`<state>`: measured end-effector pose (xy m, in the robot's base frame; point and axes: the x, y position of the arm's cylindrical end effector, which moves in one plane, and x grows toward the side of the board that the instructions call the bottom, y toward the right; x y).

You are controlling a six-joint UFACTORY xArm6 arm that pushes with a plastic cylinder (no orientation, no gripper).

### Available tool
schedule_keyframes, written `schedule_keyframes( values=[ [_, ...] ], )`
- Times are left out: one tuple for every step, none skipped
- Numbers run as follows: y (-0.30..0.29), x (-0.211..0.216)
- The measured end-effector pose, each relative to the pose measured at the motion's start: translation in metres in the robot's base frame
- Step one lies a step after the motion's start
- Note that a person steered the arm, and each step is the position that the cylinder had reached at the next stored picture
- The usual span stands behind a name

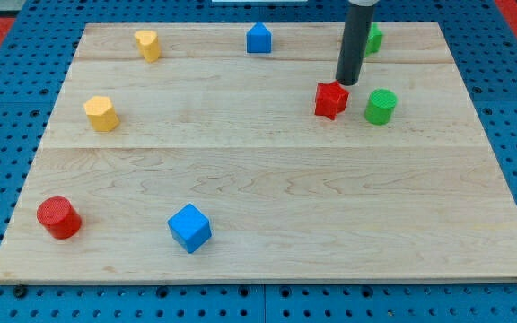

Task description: Move the red star towards the center of the board

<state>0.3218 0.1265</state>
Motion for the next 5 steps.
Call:
schedule_keyframes(
  values=[
    [-0.018, 0.002],
    [-0.035, 0.003],
    [0.005, 0.006],
    [0.025, 0.007],
    [0.005, 0.010]
  ],
)
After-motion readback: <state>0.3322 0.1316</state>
